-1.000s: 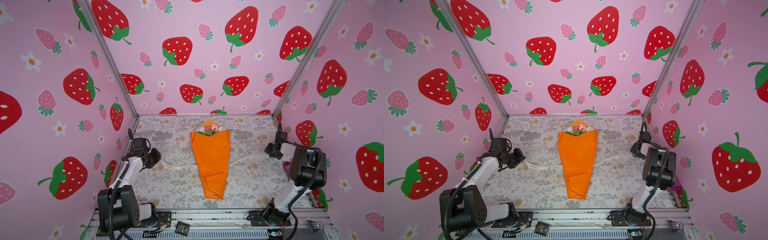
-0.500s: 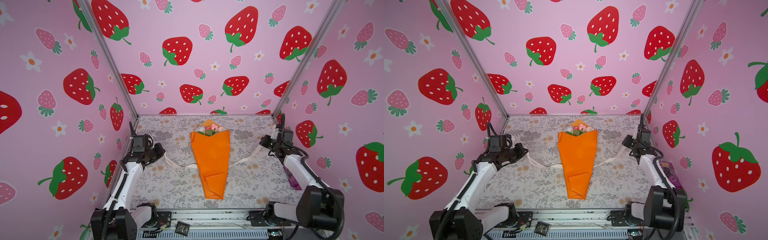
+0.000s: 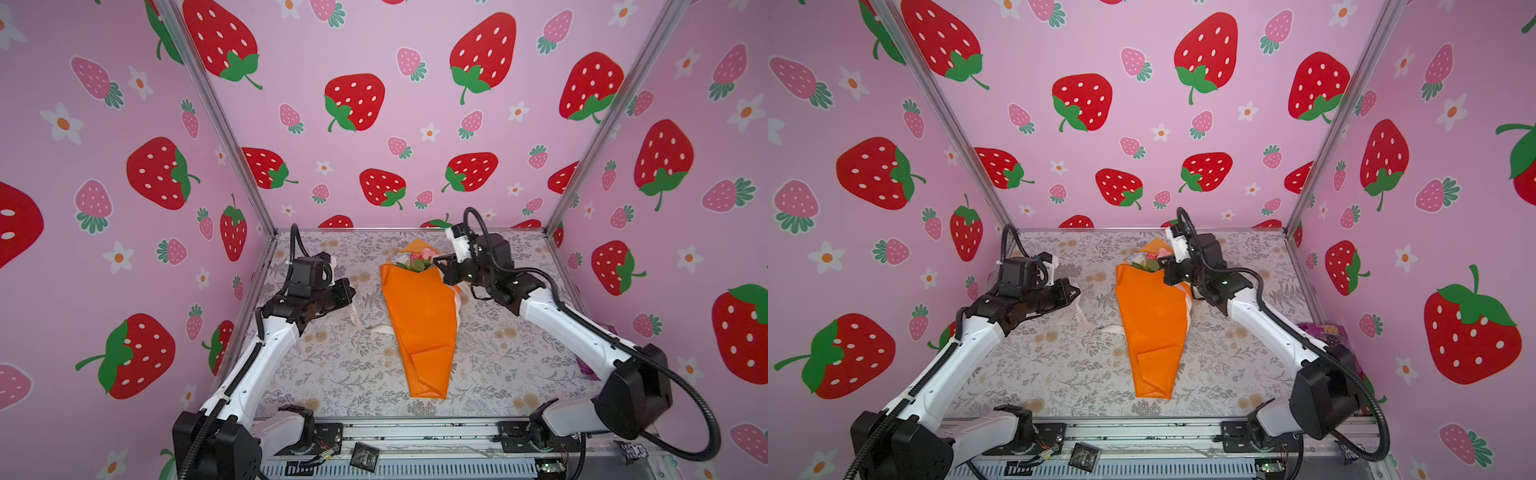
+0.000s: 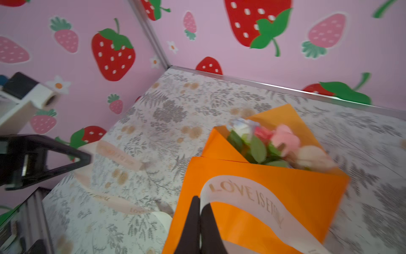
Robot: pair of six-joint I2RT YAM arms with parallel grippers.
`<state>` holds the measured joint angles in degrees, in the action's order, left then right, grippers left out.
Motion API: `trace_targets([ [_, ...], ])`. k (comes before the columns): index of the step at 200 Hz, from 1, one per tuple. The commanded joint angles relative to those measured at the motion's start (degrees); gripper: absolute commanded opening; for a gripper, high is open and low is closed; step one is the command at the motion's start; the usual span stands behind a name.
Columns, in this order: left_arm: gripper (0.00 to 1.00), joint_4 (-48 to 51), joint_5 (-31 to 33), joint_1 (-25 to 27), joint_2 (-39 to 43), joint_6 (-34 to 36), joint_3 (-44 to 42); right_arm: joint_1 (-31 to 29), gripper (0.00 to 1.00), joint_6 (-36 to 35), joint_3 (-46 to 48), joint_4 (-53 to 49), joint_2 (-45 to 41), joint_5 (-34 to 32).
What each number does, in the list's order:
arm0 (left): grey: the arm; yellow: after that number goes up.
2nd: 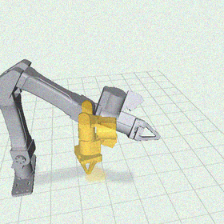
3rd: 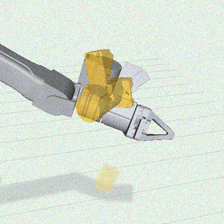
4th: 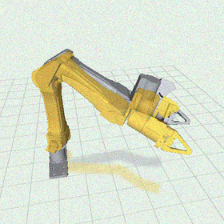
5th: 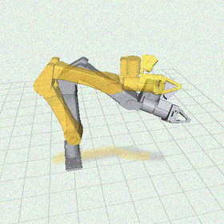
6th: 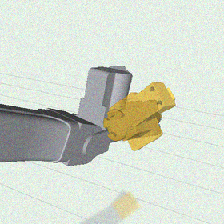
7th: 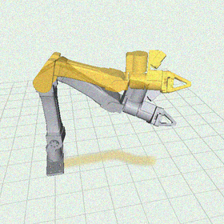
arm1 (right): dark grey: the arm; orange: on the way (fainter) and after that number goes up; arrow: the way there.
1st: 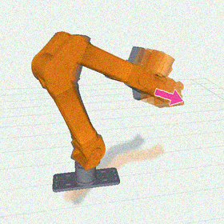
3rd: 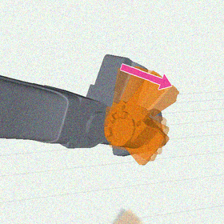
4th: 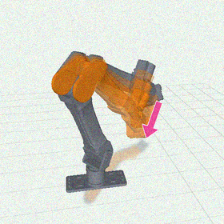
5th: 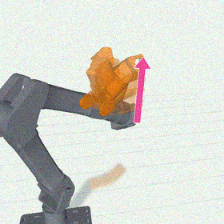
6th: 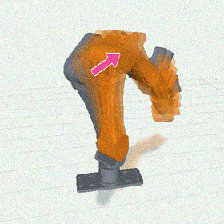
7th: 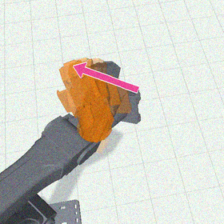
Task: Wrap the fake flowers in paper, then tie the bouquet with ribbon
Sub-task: 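Lift the ribbon ends and bring both grippers over the cone's middle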
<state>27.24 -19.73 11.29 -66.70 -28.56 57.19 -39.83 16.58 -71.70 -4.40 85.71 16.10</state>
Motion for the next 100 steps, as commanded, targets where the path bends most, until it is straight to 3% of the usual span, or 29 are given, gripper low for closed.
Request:
trace_targets([
  [1, 0.0, -2.6, 1.4, 1.1, 1.2, -1.6, -0.9, -6.2, 0.0, -4.7, -6.9, -2.9, 7.7, 3.3],
  [41, 0.0, -3.3, 5.4, 1.5, 7.4, -3.2, -5.4, -10.9, 0.0, -1.2, -13.4, -1.2, 19.4, 10.5],
  [79, 0.0, -4.1, 4.1, 1.6, 9.0, -3.2, -7.5, -12.1, 0.02, -1.0, -16.1, -3.0, 27.0, 21.4],
  [100, 0.0, -4.7, 3.5, 1.7, 8.8, -3.5, -7.8, -12.1, 0.03, -0.9, -16.1, -2.9, 28.3, 21.5],
])
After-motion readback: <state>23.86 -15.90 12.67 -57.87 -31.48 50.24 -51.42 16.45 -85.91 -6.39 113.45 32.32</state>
